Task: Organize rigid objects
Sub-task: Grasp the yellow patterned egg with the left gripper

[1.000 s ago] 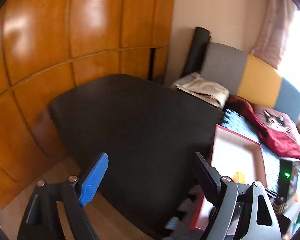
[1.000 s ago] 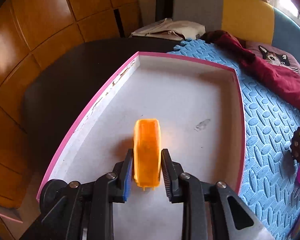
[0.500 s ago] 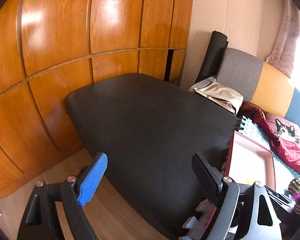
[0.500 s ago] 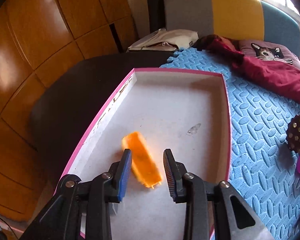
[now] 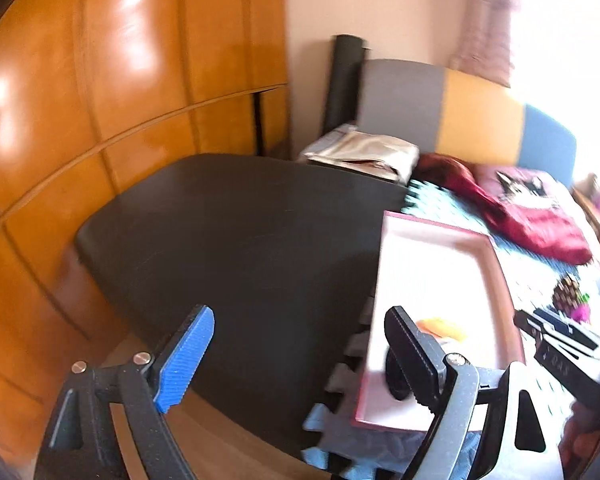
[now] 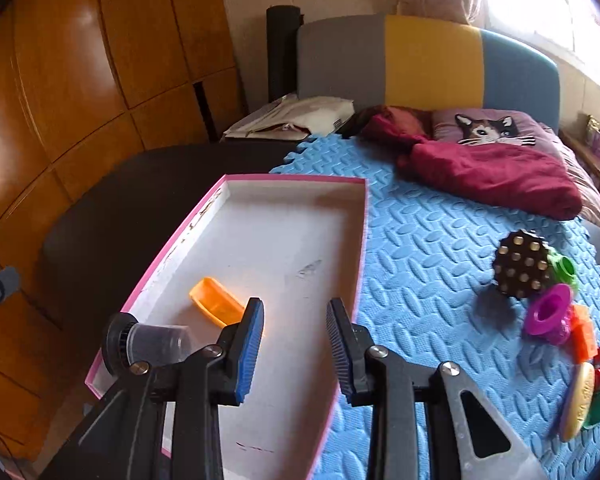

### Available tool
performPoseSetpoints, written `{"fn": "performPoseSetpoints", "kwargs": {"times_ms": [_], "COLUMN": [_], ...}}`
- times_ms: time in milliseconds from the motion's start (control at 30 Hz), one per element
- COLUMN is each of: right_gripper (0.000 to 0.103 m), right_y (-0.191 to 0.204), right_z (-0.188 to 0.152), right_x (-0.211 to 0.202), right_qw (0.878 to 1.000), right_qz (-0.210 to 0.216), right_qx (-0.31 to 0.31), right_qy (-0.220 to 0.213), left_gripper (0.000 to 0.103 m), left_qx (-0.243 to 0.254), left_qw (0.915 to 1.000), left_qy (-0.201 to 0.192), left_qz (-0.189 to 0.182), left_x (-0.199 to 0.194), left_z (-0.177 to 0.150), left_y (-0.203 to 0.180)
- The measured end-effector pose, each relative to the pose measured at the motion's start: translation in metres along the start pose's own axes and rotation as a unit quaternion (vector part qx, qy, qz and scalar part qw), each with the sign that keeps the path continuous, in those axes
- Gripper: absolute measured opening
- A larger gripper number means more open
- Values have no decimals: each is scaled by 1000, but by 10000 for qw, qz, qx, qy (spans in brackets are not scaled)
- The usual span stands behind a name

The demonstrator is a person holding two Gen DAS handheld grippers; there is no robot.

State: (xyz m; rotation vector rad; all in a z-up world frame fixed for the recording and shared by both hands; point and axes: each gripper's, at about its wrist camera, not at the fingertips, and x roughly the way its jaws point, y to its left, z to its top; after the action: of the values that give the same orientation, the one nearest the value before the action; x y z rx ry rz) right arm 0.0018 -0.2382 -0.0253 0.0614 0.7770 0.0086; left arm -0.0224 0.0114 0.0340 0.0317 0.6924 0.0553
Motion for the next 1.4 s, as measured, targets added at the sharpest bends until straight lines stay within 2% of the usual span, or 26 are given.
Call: {"fn": "performPoseSetpoints", "kwargs": {"times_ms": [300, 700, 1033, 1200, 1333, 1400], "right_gripper": [32, 32, 32, 32, 32, 32], "right_y": [-37, -89, -139, -174, -206, -222], "right_z": [-7, -16, -30, -42, -55, -63], "right_x": [-28, -62, -90, -112, -133, -144], "right_qw": [9988, 9932, 9836, 9738, 9615, 9546], "right_qz": [-379, -885, -1383, -1804, -2145, -2292], "right_qx": [227, 598, 1008, 1267, 1620, 1812], "right_qy": [-220, -466, -577, -555, -568, -588], "left_gripper": [88, 88, 88, 88, 88, 88], "left_qx": [636, 1054, 1443, 1756, 2009, 2250], "left_qw": [9970, 9918, 9818, 9662, 9489, 9372], "left_qy": [-79, -49, 16, 234, 442, 510], "left_qz": [-426, -727, -1234, -1871, -2395, -2616], "left_x": [-8, -5, -1, 4, 5, 4], "left_z": [1, -1, -3, -5, -14, -21], "left_y": [-53, -94, -129, -165, -200, -223]}}
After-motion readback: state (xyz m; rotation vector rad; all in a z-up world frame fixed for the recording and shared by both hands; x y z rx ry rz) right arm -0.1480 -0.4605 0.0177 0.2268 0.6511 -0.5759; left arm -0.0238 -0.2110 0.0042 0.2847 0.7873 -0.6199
